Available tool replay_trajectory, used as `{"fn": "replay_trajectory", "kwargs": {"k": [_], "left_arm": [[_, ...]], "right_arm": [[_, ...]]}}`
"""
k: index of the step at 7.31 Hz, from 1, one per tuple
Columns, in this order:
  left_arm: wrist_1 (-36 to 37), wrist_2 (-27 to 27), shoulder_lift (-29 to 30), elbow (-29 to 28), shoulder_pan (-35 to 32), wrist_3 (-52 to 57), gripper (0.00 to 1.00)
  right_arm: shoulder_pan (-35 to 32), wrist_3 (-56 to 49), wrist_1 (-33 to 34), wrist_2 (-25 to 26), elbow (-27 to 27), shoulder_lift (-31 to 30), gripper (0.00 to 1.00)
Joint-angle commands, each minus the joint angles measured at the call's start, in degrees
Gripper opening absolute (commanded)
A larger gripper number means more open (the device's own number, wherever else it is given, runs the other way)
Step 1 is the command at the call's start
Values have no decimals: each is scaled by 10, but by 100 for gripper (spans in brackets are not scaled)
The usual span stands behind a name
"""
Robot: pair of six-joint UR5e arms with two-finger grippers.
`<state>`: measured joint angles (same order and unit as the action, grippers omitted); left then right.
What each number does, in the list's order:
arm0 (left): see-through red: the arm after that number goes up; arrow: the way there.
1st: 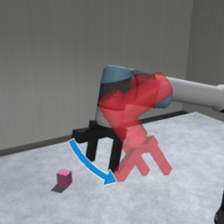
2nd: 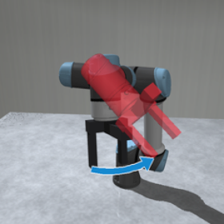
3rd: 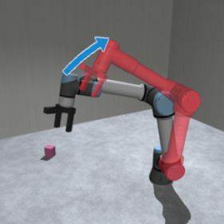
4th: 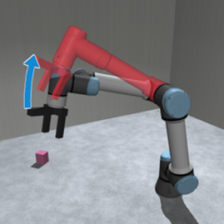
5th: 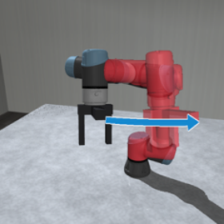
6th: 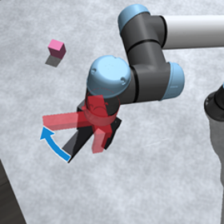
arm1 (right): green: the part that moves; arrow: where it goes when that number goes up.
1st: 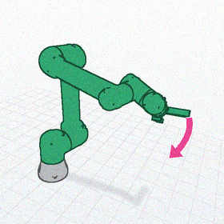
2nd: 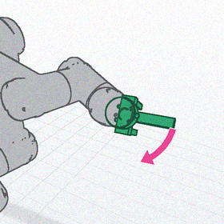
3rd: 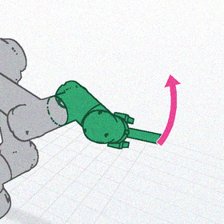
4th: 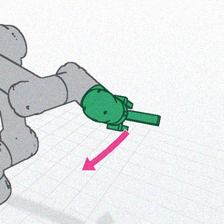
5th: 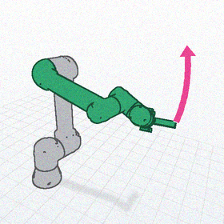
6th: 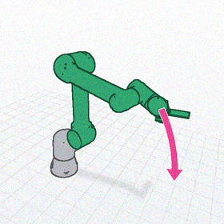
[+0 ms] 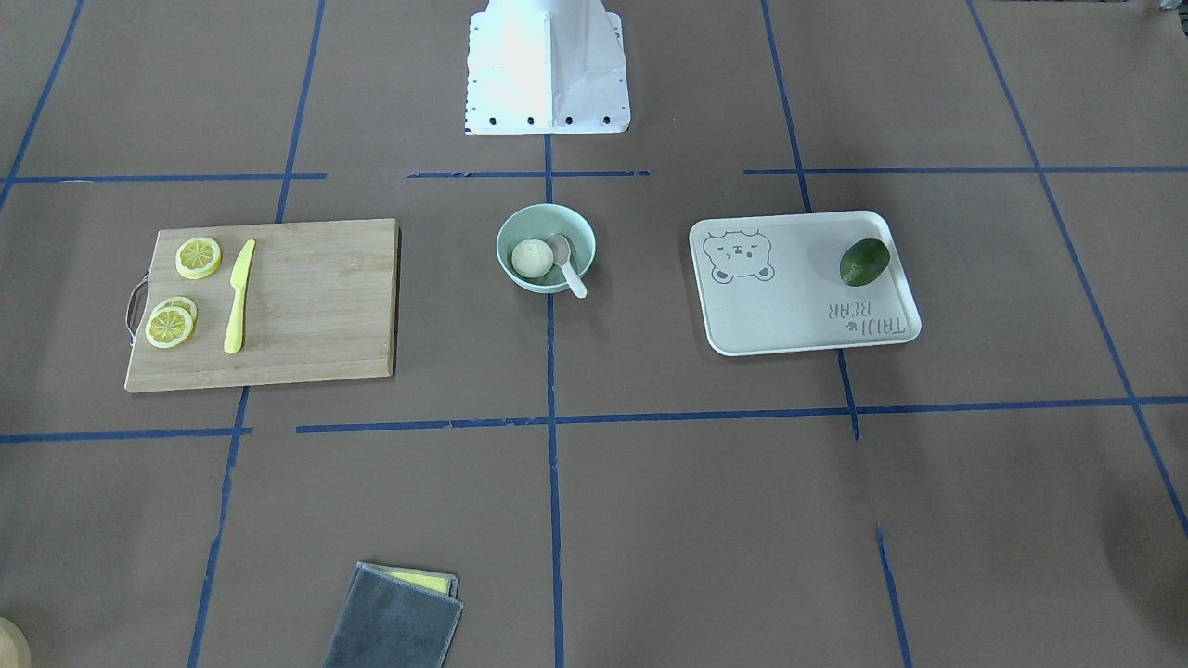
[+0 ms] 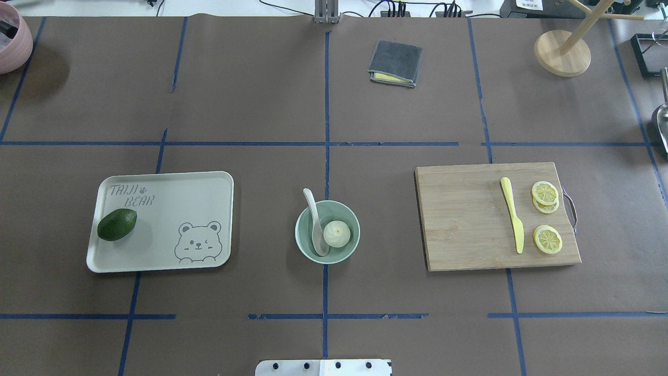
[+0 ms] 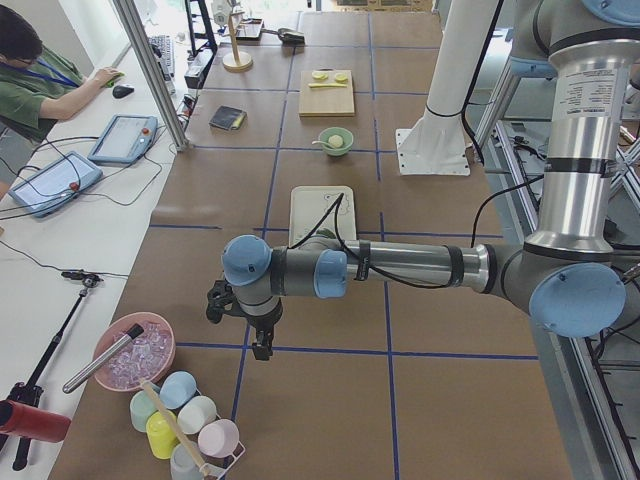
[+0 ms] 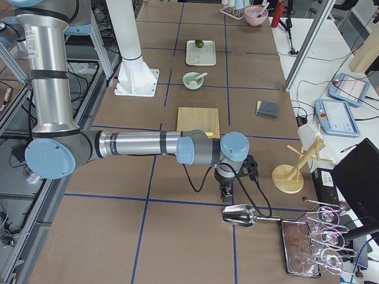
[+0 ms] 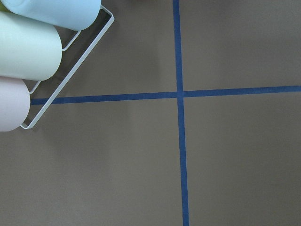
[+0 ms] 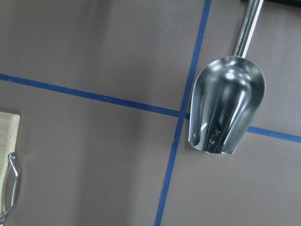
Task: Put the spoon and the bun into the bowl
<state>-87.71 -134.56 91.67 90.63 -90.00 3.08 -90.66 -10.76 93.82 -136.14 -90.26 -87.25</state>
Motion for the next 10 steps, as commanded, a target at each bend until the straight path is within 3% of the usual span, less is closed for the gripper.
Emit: {"fn": "replay_trajectory", "kwargs": {"k": [1, 4, 6, 10], "left_arm": [[0, 0, 0, 1, 0, 0, 100], [0, 0, 0, 1, 0, 0, 100], [0, 0, 0, 0, 0, 0, 100], [0, 0, 0, 1, 0, -1, 100]], "right_arm": [[-10, 0, -6, 7, 11, -14, 100], [-11, 33, -7, 5, 9, -21, 100], [-11, 94, -48, -2, 10, -24, 100], [-11, 97, -49, -33, 4, -22, 100]]}}
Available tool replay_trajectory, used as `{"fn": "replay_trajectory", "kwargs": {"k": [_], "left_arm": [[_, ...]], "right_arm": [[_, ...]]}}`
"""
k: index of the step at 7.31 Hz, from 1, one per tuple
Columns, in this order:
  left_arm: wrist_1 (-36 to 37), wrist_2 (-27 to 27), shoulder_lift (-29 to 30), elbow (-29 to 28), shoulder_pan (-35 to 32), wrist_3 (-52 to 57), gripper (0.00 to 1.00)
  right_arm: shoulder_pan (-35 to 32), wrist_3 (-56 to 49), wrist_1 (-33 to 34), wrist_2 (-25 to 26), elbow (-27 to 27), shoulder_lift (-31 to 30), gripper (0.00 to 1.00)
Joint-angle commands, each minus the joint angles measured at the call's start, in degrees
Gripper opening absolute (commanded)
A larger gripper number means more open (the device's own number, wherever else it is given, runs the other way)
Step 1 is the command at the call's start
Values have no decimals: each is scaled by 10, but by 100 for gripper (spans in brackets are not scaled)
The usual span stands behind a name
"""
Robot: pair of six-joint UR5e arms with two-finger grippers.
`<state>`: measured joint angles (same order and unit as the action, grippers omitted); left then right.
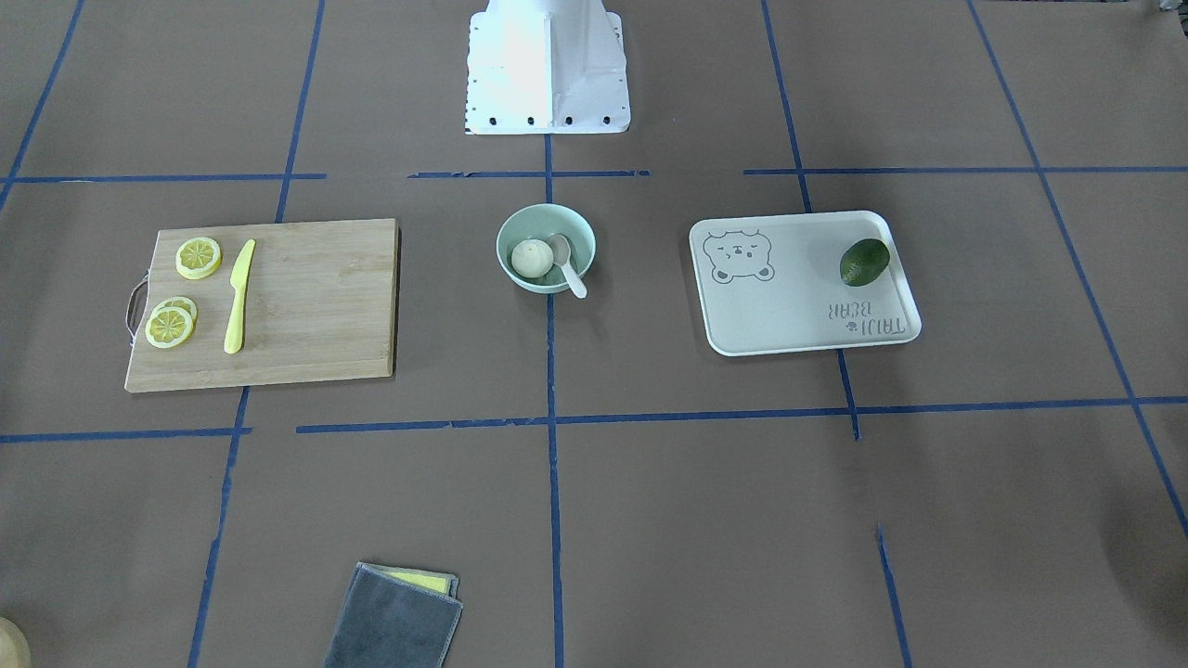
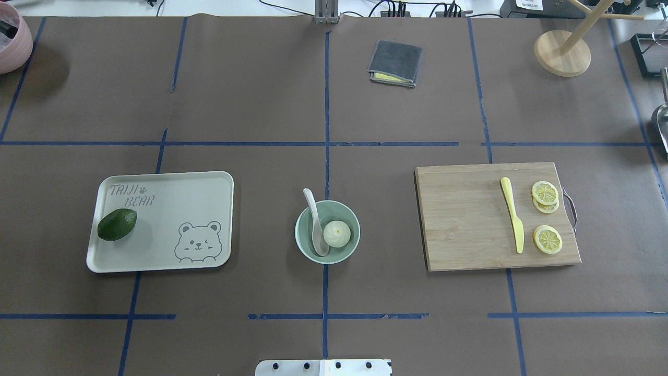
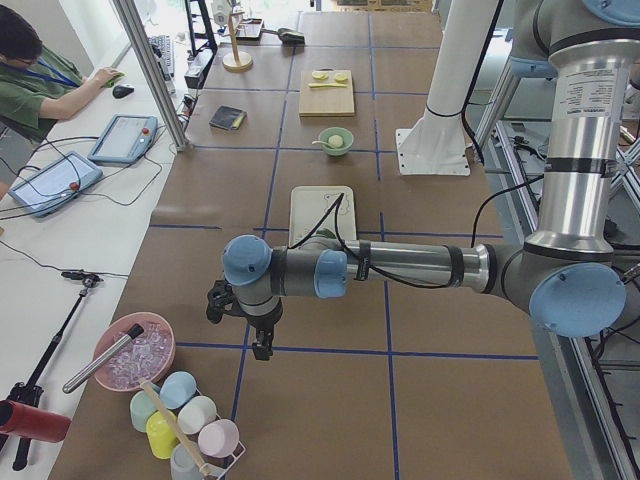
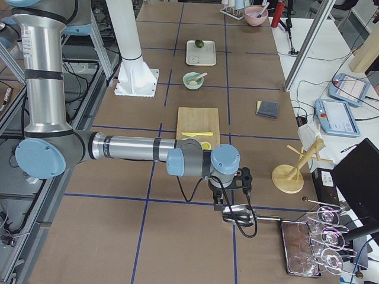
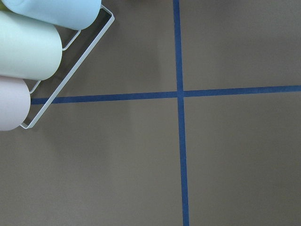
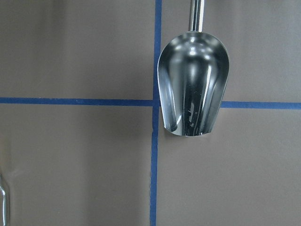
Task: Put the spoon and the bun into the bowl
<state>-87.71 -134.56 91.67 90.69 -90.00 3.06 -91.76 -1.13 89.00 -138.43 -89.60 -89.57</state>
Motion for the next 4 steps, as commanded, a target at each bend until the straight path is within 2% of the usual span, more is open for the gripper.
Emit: {"fn": "replay_trajectory", "kwargs": {"k": [1, 4], "left_arm": [[0, 0, 0, 0, 1, 0, 100], [0, 0, 0, -1, 0, -1, 100]], "right_arm": [[0, 0, -1, -28, -2, 1, 100], [0, -1, -1, -29, -2, 2, 100]]}}
